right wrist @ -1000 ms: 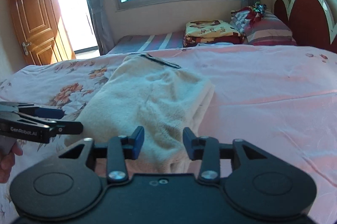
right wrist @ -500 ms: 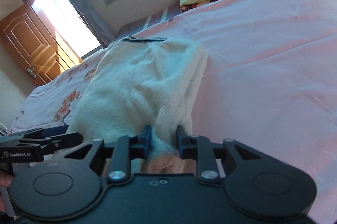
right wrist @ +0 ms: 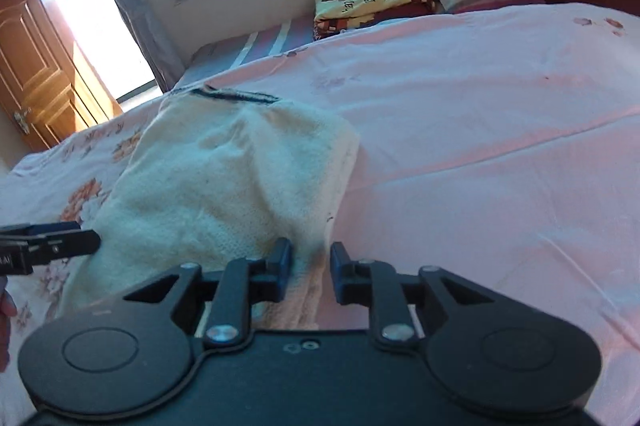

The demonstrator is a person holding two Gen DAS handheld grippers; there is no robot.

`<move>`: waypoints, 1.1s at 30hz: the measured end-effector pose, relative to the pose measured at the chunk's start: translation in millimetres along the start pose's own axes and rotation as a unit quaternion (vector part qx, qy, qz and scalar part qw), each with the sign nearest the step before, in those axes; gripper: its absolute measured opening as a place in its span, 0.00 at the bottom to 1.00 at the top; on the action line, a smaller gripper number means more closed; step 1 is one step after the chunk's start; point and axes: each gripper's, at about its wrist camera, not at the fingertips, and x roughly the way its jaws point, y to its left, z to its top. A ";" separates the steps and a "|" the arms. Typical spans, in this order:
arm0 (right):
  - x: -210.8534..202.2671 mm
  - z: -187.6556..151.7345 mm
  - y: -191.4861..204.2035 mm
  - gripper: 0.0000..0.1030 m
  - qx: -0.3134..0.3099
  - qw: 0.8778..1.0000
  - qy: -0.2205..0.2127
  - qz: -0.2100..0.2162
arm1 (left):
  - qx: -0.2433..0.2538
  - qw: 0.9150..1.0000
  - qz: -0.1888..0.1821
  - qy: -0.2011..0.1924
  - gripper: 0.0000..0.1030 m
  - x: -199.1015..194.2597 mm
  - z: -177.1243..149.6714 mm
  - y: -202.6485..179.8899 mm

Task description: Fold small clothes

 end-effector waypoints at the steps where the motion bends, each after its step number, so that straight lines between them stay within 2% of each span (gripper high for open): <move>1: -5.0 1.3 -5.7 0.23 0.023 1.000 -0.003 0.018 | 0.002 1.000 0.000 0.000 0.88 -1.1 0.4 0.7; 2: -7.8 2.8 -14.6 0.32 0.051 0.998 -0.003 0.039 | 0.001 1.000 -0.004 0.001 0.88 -1.2 0.7 2.0; 5: -4.5 7.2 -46.1 0.80 0.137 0.985 0.007 0.103 | -0.004 1.000 -0.022 0.010 0.88 1.3 2.4 5.7; 6: -0.1 9.5 -56.7 0.81 0.162 0.978 0.020 0.127 | -0.007 0.999 -0.035 0.016 0.88 2.5 3.8 6.5; 8: 10.3 11.3 -68.1 0.80 0.193 0.968 0.051 0.149 | -0.025 0.996 -0.078 0.036 0.88 7.4 6.2 8.6; 10: 23.1 10.8 -76.0 0.79 0.212 0.958 0.082 0.174 | -0.041 0.993 -0.095 0.062 0.89 17.2 7.1 9.6; 12: 30.9 10.9 -80.7 0.76 0.214 0.953 0.094 0.191 | -0.055 0.990 -0.107 0.075 0.89 26.4 6.8 10.9; 17: 38.6 16.4 -73.1 0.74 0.183 0.956 0.110 0.203 | -0.080 0.983 -0.138 0.095 0.88 45.4 8.3 13.4; 21: 45.5 27.1 -63.2 0.75 0.169 0.957 0.117 0.203 | -0.080 0.981 -0.147 0.101 0.89 54.1 9.0 12.2; 26: 48.7 30.6 -60.4 0.76 0.158 0.957 0.119 0.210 | -0.071 0.980 -0.154 0.100 1.00 61.1 11.2 14.0; 33: 42.6 27.5 -66.6 0.74 0.153 0.957 0.115 0.219 | -0.056 0.979 -0.172 0.099 1.00 64.9 14.8 17.1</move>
